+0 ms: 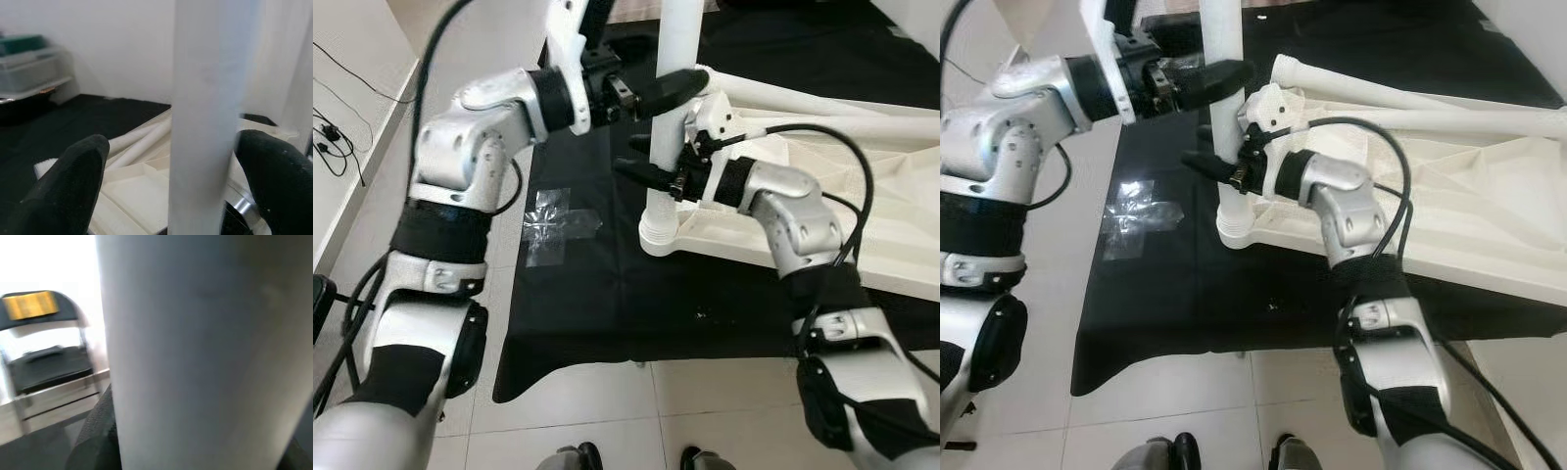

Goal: Building children table

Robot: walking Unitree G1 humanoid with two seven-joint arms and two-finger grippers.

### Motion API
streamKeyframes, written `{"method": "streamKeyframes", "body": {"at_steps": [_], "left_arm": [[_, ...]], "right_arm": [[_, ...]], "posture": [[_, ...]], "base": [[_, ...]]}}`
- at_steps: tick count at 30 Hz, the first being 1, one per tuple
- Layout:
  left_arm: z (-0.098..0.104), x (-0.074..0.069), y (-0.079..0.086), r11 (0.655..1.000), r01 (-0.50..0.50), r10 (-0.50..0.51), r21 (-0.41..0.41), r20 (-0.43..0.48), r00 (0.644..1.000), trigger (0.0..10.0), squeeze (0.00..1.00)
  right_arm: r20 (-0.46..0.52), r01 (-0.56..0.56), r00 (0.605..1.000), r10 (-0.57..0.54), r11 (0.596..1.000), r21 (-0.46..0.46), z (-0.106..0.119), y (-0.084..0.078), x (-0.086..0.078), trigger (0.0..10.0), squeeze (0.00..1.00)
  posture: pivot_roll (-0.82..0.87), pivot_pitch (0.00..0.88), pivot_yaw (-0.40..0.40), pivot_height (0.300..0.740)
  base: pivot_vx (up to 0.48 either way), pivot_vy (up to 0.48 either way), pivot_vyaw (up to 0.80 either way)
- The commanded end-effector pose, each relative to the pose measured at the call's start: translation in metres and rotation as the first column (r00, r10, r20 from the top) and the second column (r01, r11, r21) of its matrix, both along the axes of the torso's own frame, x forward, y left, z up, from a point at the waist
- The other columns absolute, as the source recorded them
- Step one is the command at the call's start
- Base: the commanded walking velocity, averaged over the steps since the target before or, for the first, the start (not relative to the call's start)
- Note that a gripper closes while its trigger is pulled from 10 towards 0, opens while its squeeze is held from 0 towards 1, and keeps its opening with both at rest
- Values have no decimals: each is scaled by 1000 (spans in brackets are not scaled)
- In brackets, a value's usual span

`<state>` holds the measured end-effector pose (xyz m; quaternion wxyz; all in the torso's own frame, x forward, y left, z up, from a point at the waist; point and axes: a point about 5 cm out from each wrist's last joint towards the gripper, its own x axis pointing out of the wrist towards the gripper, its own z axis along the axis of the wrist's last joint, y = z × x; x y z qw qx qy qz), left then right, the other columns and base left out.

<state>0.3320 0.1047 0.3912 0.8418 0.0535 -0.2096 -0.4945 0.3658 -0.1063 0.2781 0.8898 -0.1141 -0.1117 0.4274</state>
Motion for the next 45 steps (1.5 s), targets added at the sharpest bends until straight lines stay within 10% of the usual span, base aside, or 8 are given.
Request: {"method": "streamKeyframes", "body": {"at_steps": [1,3,4,17,18,25,26,45], "left_arm": [[-5,-14,20,1000,-13,13,-4,-19,1000,10000,1000],[-11,-22,26,1000,-9,9,6,-34,999,10000,937],[-21,-30,33,1000,-7,8,23,-55,998,10000,0],[-177,-107,27,969,-206,241,138,-323,915,10000,0],[-197,-115,21,959,-225,272,175,-323,907,10000,0],[-229,-129,10,927,-294,354,233,-284,891,10000,0],[-235,-132,10,915,-297,372,272,-285,883,10000,0],[-233,-143,11,895,-407,439,182,-204,875,10000,0]], "right_arm": [[-79,415,906,-417,909,-45,-41,-14,2,0,0],[-90,572,816,-572,820,-26,-50,-20,-5,0,0],[-82,636,767,-636,771,-36,-59,-18,-14,0,0],[-171,507,851,-496,862,22,-65,30,-24,0,0],[-158,486,866,-475,873,37,-62,30,-23,10000,0],[-154,347,932,-328,930,118,-50,35,-29,10000,0],[-151,290,951,-269,946,144,-45,34,-31,10000,1000],[-57,-333,942,331,942,-34,0,-1,-22,10000,0]], "posture": [[-26,234,42,740],[-26,234,42,740],[-23,244,54,740],[-1,206,22,740],[-2,203,18,740],[0,195,19,740],[-5,195,24,740],[33,235,41,740]], "base": [[0,0,0],[0,0,0],[0,0,0],[0,0,0],[0,0,0],[0,0,0],[0,0,0],[0,0,0]]}}
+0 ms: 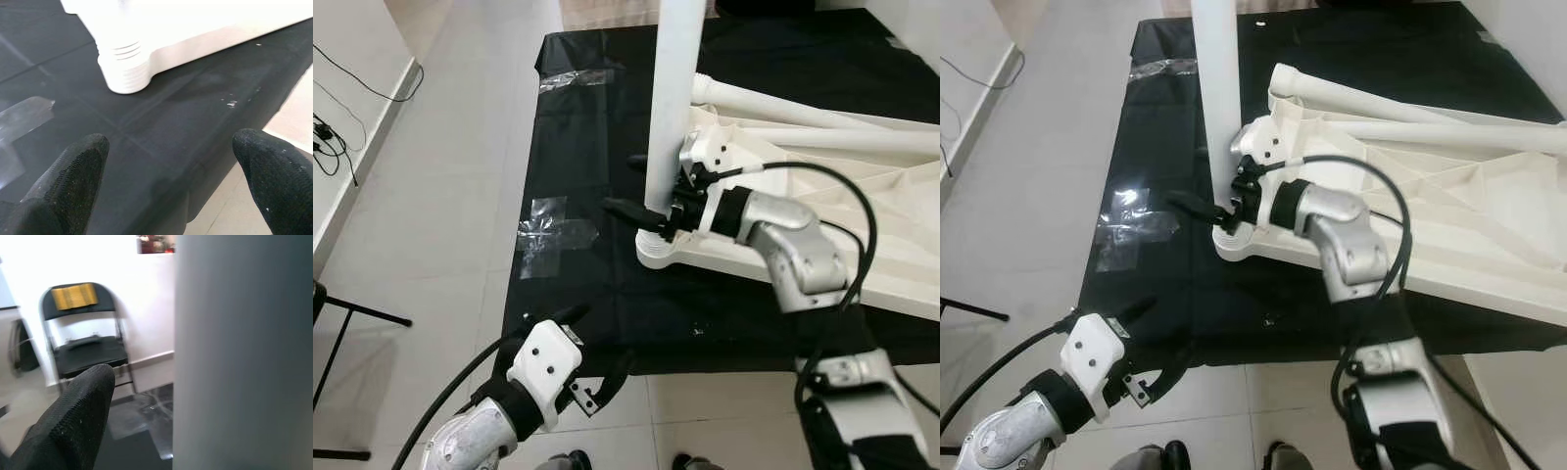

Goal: Building children table

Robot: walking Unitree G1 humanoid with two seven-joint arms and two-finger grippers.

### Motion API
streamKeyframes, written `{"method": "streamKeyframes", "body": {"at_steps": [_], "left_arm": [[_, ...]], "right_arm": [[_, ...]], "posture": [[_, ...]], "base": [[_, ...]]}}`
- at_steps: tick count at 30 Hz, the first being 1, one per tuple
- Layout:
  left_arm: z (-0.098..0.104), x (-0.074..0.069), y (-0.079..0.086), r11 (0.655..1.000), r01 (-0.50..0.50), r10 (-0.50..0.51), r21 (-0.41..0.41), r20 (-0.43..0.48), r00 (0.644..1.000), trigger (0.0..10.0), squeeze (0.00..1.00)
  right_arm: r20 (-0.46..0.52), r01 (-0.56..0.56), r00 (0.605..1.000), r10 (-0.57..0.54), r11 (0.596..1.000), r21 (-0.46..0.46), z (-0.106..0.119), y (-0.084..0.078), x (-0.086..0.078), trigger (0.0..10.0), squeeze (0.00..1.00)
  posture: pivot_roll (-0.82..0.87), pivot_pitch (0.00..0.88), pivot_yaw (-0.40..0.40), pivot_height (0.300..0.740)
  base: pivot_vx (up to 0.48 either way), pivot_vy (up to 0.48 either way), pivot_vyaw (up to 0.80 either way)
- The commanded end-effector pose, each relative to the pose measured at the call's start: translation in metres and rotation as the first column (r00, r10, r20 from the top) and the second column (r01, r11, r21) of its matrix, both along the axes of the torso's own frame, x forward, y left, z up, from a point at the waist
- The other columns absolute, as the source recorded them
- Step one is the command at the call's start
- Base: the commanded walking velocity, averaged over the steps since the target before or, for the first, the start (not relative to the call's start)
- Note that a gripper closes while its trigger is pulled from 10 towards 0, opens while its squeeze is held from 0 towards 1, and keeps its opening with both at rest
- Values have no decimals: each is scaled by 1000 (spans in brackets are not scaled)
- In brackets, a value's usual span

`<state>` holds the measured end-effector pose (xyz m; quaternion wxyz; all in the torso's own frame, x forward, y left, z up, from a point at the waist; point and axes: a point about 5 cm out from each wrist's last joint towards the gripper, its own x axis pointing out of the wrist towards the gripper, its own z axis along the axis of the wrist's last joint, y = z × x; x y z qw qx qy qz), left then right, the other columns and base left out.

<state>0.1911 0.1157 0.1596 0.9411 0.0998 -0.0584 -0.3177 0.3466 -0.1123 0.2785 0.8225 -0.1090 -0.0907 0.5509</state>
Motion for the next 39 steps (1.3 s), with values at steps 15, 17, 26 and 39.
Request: {"method": "streamKeyframes", "body": {"at_steps": [15,17,26,39], "left_arm": [[0,-5,1,994,-91,93,-62,17,996,10000,0],[0,-5,1,994,-91,93,-63,17,996,10000,0],[0,-4,3,992,-101,102,-75,12,995,10000,0],[-5,6,2,993,-74,73,-97,-11,997,10000,0]], "right_arm": [[-106,-226,970,219,972,-61,-11,-6,7,0,0],[-111,-217,972,209,974,-65,-14,-8,7,0,0],[-217,564,779,-588,809,-167,-107,9,-26,0,0],[-203,615,765,-611,787,-54,-77,43,-26,10000,0]], "posture": [[48,250,13,740],[48,250,13,740],[18,271,7,740],[5,237,27,740]], "base": [[0,0,0],[0,0,0],[0,0,0],[0,0,0]]}}
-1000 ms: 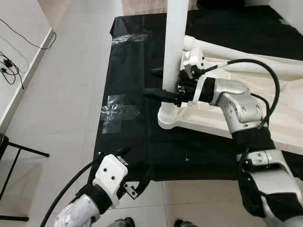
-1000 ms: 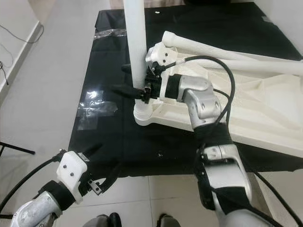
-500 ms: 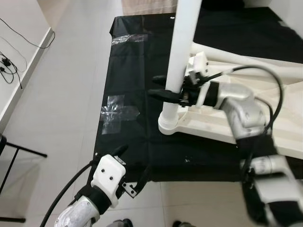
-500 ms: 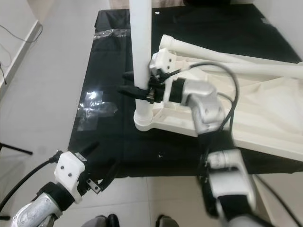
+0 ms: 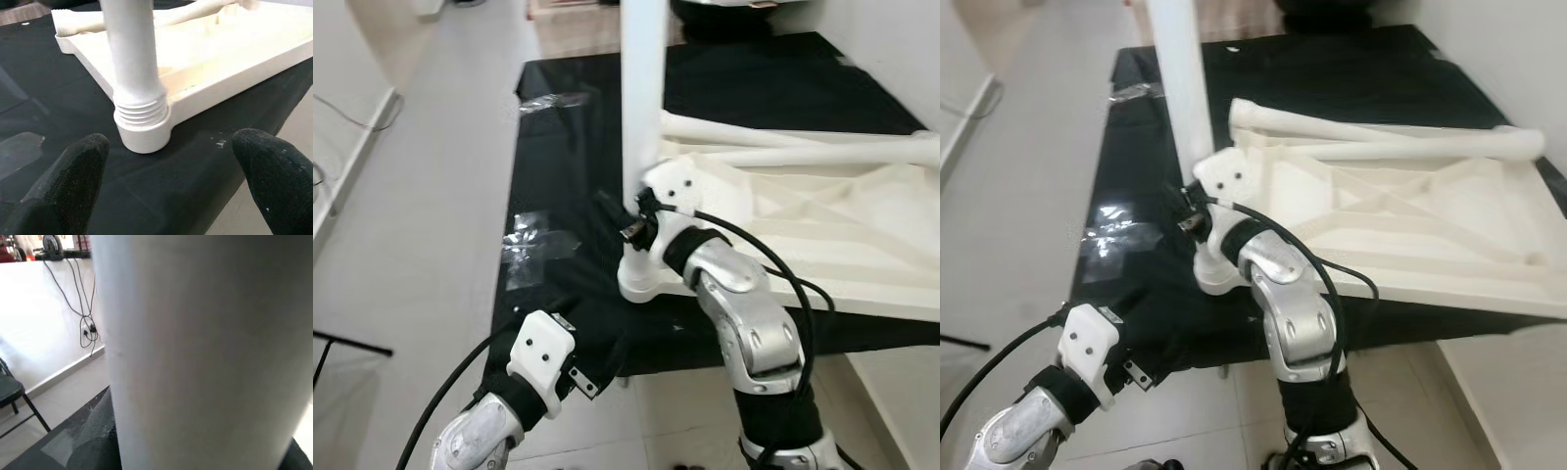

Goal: Building children table

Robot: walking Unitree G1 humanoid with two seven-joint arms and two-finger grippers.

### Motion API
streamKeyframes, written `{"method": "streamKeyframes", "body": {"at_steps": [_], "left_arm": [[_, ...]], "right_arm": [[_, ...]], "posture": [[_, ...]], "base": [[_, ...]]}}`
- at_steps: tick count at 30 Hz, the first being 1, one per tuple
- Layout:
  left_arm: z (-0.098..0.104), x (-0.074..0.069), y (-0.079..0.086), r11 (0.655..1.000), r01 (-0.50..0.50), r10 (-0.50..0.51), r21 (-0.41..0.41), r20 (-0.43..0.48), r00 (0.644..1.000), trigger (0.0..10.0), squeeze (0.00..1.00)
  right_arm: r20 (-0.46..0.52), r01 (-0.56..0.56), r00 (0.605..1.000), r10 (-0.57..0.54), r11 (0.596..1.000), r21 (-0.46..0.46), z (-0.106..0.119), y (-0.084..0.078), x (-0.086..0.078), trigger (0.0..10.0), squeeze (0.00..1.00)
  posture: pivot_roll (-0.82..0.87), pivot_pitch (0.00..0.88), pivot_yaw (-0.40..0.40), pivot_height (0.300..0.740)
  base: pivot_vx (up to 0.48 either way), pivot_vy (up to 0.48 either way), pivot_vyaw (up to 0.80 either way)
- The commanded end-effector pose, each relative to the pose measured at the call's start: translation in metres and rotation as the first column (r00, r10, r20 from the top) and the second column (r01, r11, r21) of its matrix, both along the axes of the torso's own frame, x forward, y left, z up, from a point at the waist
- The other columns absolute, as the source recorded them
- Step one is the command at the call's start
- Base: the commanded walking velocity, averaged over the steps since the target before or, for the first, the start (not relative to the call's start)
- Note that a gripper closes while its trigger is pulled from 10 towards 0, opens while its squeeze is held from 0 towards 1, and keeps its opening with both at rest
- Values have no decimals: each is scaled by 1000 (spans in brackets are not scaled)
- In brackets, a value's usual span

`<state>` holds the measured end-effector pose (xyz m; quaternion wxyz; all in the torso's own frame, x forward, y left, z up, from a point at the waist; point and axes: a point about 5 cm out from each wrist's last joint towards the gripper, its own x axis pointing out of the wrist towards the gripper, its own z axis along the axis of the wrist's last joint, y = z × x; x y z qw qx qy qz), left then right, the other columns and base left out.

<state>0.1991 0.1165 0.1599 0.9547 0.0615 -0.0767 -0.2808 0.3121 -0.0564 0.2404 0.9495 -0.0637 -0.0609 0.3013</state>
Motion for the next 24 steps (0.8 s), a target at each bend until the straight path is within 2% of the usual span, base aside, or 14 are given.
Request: {"method": "streamKeyframes", "body": {"at_steps": [1,2,3,5,6,9,10,11,12,17,19,21,22,24], "left_arm": [[-5,-1,1,1000,-6,6,-9,-22,1000,10000,0],[-5,0,1,1000,-9,9,-14,-23,1000,10000,0],[-5,0,1,1000,-9,9,-14,-23,1000,10000,0],[-6,0,0,1000,-1,0,-18,-25,1000,10000,0],[-6,0,0,1000,-1,0,-18,-25,1000,10000,0],[-6,0,-1,1000,5,-6,-20,-25,1000,10000,0],[-6,-1,-2,1000,7,-7,-22,-26,1000,10000,0],[-6,-1,-2,1000,7,-7,-22,-26,1000,10000,0],[-6,-2,-3,1000,8,-9,-24,-25,1000,10000,0],[-5,-3,-4,1000,4,-4,-25,-23,1000,10000,0],[-5,-4,-4,1000,1,-2,-26,-21,1000,10000,0],[-5,-4,-4,1000,1,-1,-26,-21,1000,10000,0],[-5,-4,-4,1000,0,-1,-27,-22,1000,10000,0],[-6,-4,-5,1000,2,-2,-28,-22,1000,10000,0]], "right_arm": [[-148,66,986,-71,997,-33,-33,-12,9,10000,969],[-112,-29,993,33,999,34,-20,-8,6,10000,1000],[-112,-29,993,33,999,34,-20,-8,6,10000,1000],[-77,-150,985,155,987,59,-11,-9,6,10000,1000],[-77,-150,985,155,987,59,-11,-9,6,10000,1000],[-47,-387,921,387,922,7,-6,-15,4,10000,1000],[-49,-459,888,456,888,-45,-6,-17,4,10000,812],[-49,-459,888,456,888,-45,-6,-17,4,10000,812],[-60,-534,845,531,840,-92,-5,-20,6,10000,0],[-70,-581,814,577,805,-120,1,-24,16,10000,0],[-70,-615,788,612,779,-123,7,-27,21,10000,0],[-67,-624,781,620,773,-118,11,-29,24,10000,0],[-57,-641,767,639,760,-108,17,-33,27,0,0],[-56,-649,760,647,754,-103,19,-34,28,0,0]], "posture": [[7,235,25,740],[9,235,25,740],[9,235,25,740],[2,233,26,740],[2,233,26,740],[8,237,21,740],[18,241,16,740],[18,241,16,740],[25,242,11,740],[35,249,9,740],[39,252,4,740],[39,252,4,740],[39,254,3,740],[38,255,2,740]], "base": [[0,0,0],[0,0,0],[0,0,0],[0,0,0],[0,0,0],[0,0,0],[0,0,0],[0,0,0],[0,0,0],[0,0,0],[0,0,0],[0,0,0],[0,0,0],[0,0,0]]}}
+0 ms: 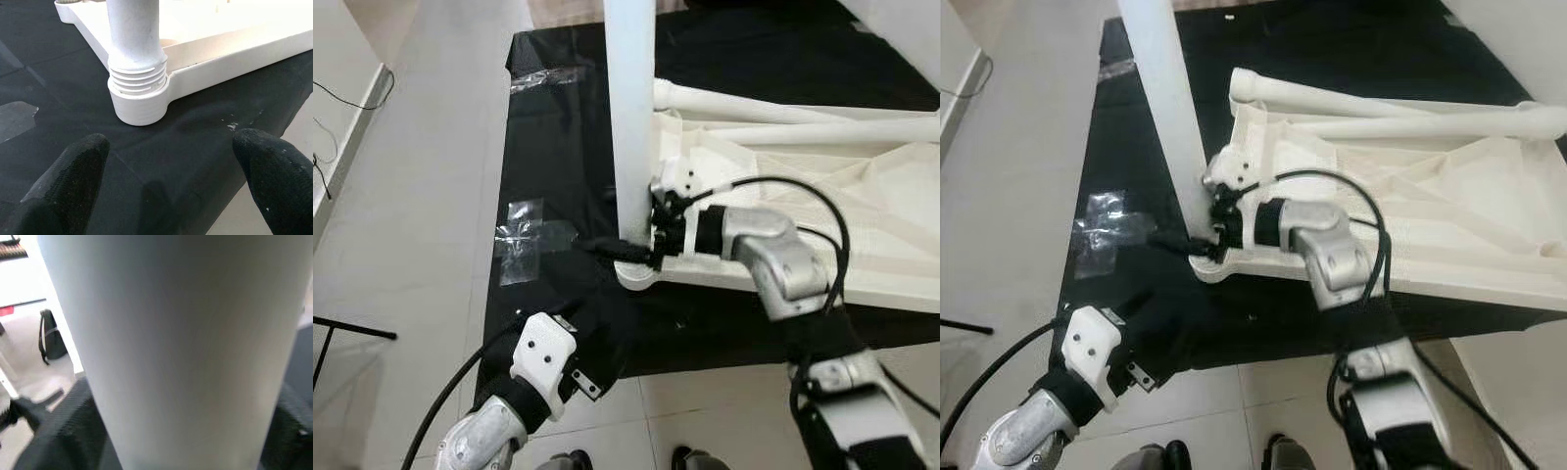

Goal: Building children table

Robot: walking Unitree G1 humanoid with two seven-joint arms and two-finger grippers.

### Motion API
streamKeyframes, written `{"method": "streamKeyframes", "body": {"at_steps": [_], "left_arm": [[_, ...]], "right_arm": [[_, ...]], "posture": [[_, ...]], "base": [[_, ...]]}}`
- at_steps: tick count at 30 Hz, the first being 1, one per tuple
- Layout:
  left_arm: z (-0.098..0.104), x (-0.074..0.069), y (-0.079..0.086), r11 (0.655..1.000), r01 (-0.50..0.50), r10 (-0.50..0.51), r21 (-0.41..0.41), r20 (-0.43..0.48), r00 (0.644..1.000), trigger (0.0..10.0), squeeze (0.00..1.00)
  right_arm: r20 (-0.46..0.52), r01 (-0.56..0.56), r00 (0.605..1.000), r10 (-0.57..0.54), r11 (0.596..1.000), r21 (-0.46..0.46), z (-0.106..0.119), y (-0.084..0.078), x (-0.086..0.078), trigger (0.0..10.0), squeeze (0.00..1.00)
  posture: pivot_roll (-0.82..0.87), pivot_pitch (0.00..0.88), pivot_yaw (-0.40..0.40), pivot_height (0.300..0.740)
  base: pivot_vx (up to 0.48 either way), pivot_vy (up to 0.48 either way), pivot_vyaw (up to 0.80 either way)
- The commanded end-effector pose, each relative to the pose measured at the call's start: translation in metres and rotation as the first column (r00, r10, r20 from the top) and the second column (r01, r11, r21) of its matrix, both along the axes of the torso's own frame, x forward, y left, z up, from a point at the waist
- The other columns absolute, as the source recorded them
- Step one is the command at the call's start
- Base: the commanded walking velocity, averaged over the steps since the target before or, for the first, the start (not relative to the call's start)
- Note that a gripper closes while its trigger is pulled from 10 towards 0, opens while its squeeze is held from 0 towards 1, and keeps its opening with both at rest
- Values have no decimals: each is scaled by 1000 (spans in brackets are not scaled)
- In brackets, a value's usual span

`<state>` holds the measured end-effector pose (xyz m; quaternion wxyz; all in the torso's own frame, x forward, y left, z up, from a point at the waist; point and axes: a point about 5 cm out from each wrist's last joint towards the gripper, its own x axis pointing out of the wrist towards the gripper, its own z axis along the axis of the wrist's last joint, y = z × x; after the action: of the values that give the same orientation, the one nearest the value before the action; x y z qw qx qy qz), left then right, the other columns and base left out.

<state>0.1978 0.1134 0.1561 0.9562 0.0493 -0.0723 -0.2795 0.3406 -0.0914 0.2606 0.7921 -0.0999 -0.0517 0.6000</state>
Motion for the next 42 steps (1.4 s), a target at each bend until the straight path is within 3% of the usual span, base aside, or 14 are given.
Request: {"method": "streamKeyframes", "body": {"at_steps": [1,14,15,17,19,23,27,28,29,30,32,33,34,42], "left_arm": [[-2,-3,-2,1000,4,-4,-7,-7,1000,10000,0],[-5,-1,-6,1000,9,-9,-17,-9,1000,10000,0],[-6,-2,-5,1000,8,-8,-16,-9,1000,10000,0],[-6,-2,-5,1000,7,-7,-15,-8,1000,10000,0],[-6,-2,-3,1000,1,-1,-14,-8,1000,10000,0],[-6,-2,-1,1000,-2,2,-12,-9,1000,10000,0],[-7,2,0,1000,9,-9,-15,-15,1000,10000,0],[-7,3,0,1000,10,-11,-16,-15,1000,10000,0],[-7,3,0,1000,11,-12,-16,-15,1000,10000,0],[-7,4,0,1000,11,-11,-17,-15,1000,10000,0],[-8,4,0,1000,8,-8,-19,-16,1000,10000,0],[-7,5,1,1000,3,-3,-21,-15,1000,10000,0],[-7,6,1,1000,0,0,-22,-14,1000,10000,0],[-7,5,-2,1000,-7,6,-28,-11,1000,10000,0]], "right_arm": [[-9,-37,999,38,999,13,-1,1,-1,0,0],[-43,-118,992,120,992,40,-16,-9,-11,0,0],[-40,92,995,-89,994,58,-33,-1,-13,0,0],[-61,216,976,-211,973,79,-41,3,-14,0,0],[-81,563,826,-558,821,91,-60,9,-19,0,0],[-84,659,751,-654,749,64,-78,24,-47,0,0],[-100,629,777,-622,772,92,-76,39,-56,0,0],[-93,625,780,-618,774,97,-74,39,-53,3176,0],[-84,628,778,-622,772,101,-72,39,-52,3176,0],[-84,625,781,-619,774,108,-71,40,-51,10000,0],[-82,623,782,-618,773,119,-68,40,-50,10000,0],[-89,556,831,-549,816,158,-62,43,-51,10000,0],[-90,520,854,-512,837,169,-59,43,-52,10000,973],[-10,343,938,-346,928,142,-43,27,-43,10000,1000]], "posture": [[38,255,2,740],[13,228,-14,740],[16,220,-22,740],[17,217,-23,740],[14,216,-12,740],[-2,215,6,740],[-17,202,20,740],[-14,198,22,740],[-14,198,22,740],[-7,194,26,740],[-7,194,26,740],[-1,193,26,740],[4,189,25,740],[22,192,11,740]], "base": [[0,0,0],[0,0,0],[0,0,0],[0,0,0],[0,0,0],[0,0,0],[0,0,0],[0,0,0],[0,0,0],[0,0,0],[0,0,0],[0,0,0],[0,0,0],[0,0,0]]}}
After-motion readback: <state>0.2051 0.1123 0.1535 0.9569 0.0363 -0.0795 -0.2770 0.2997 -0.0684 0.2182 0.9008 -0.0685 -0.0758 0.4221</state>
